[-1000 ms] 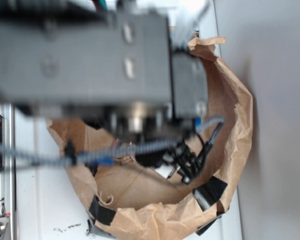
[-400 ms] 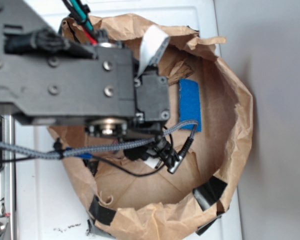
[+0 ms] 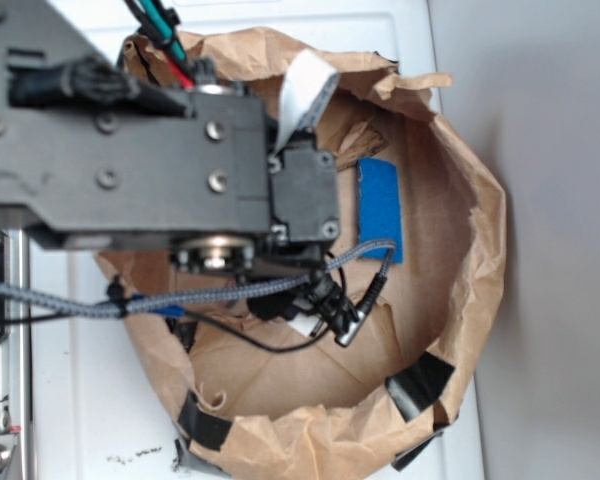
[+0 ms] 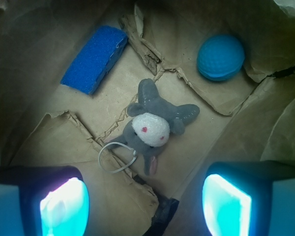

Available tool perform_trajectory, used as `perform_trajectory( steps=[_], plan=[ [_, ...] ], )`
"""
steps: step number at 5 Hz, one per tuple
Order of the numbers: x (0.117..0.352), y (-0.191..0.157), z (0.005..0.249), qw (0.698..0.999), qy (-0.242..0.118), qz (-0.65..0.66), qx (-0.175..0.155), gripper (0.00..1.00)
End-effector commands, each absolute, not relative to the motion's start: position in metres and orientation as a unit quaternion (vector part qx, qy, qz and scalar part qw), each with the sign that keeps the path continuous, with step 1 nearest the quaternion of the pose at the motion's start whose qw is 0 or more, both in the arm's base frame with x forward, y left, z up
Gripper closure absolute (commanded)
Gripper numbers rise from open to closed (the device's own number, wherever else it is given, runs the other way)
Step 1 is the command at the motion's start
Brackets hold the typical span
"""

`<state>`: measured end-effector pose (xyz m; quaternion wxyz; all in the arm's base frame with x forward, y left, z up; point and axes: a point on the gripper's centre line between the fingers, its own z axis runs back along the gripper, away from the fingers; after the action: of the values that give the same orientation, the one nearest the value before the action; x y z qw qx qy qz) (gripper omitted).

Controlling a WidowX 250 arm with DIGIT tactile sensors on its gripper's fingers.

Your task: Grab the gray animal.

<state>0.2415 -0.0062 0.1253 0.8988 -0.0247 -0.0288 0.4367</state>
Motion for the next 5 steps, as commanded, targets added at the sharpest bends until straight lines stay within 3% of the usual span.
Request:
perform_trajectory(
  steps=[1,3,4,5],
  plan=[
    [0.245,0.004,0.116,0.896,-0.006,0.444,-0.016,0.0],
    [0.275,0.026,0.092,0.885,-0.005,0.464,-0.028,0.0],
    [0.271,0.035,0.087,0.871,-0.003,0.489,-0.044,0.0],
    [0.26,0.042,0.079,0.864,-0.002,0.502,-0.035,0.0]
  ],
)
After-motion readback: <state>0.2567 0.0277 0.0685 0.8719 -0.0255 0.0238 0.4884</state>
